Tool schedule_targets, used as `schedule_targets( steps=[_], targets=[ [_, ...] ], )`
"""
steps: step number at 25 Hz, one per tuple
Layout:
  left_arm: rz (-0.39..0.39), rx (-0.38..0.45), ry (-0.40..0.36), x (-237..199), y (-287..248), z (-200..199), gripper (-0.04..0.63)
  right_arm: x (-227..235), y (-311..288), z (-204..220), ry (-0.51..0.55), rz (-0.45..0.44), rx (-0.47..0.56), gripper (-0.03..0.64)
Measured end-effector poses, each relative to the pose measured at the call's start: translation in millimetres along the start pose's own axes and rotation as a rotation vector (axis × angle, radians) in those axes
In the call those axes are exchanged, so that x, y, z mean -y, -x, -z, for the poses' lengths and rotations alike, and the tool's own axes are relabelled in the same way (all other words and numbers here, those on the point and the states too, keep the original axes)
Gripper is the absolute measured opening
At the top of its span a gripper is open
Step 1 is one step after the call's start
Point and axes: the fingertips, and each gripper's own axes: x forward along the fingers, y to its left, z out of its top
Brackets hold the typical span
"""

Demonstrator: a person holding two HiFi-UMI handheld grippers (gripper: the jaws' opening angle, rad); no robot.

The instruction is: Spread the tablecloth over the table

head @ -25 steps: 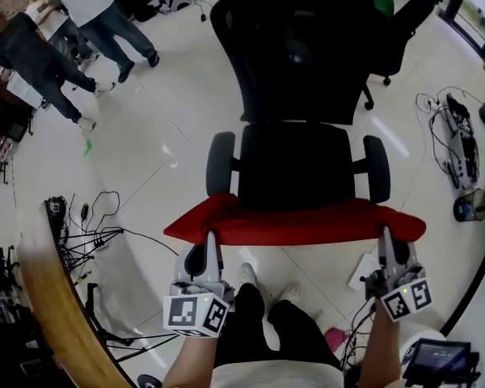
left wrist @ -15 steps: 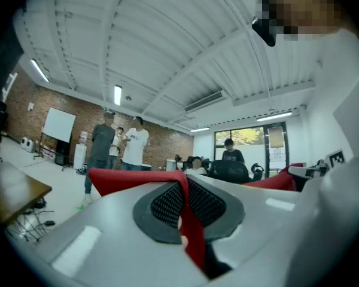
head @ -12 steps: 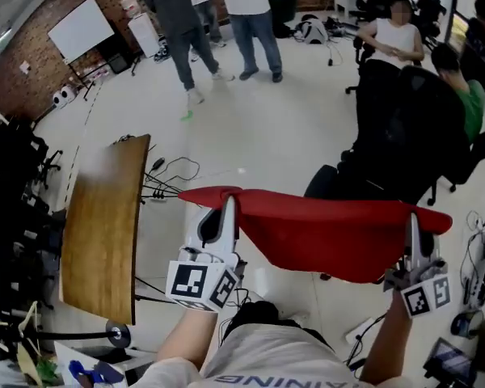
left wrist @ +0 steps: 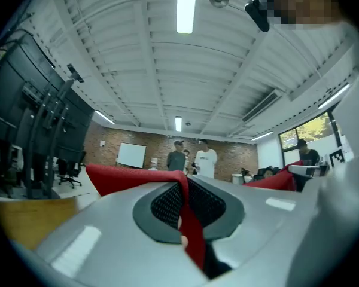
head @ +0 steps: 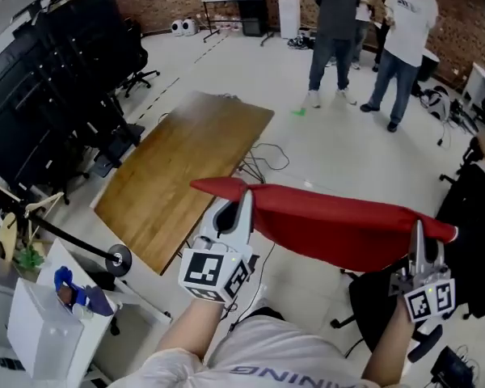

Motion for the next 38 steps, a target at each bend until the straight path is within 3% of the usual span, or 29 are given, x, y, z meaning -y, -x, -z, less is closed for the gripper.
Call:
schedule_targets(
  steps=[4, 9, 15, 22, 25, 28, 38],
  targets=[
    [-0.224, 0.026, -0.041, -86, 54, -18, 0.018, -63, -102, 30, -0.069, -0.227, 0.008, 0.018],
    [-0.538, 0.052, -0.071, -164, 158, -39, 0.018, -181, -203, 55, -0.150, -0.536, -0.019, 0.018],
    [-0.869, 0.066, -0.108, -203, 261, -52, 0.018, -314, -279, 81, -0.267, -0.855, -0.040, 0.018],
    [-1.197, 0.102, -0.110, -228, 301, -47, 0.018, -403, -335, 117, -0.349, -1.158, -0.110, 0.018],
    [-1.270, 0.110, -0.114, -234, 292, -42, 0.018, -413, -363, 118, -0.369, -1.237, -0.104, 0.018],
    [-1.290, 0.123, -0.118, -246, 277, -43, 0.018, -417, -391, 112, -0.391, -1.262, -0.085, 0.018],
    [-1.226, 0.105, -0.102, -314, 241, -44, 0.018, -425, -446, 122, -0.349, -1.203, -0.116, 0.018]
  ],
)
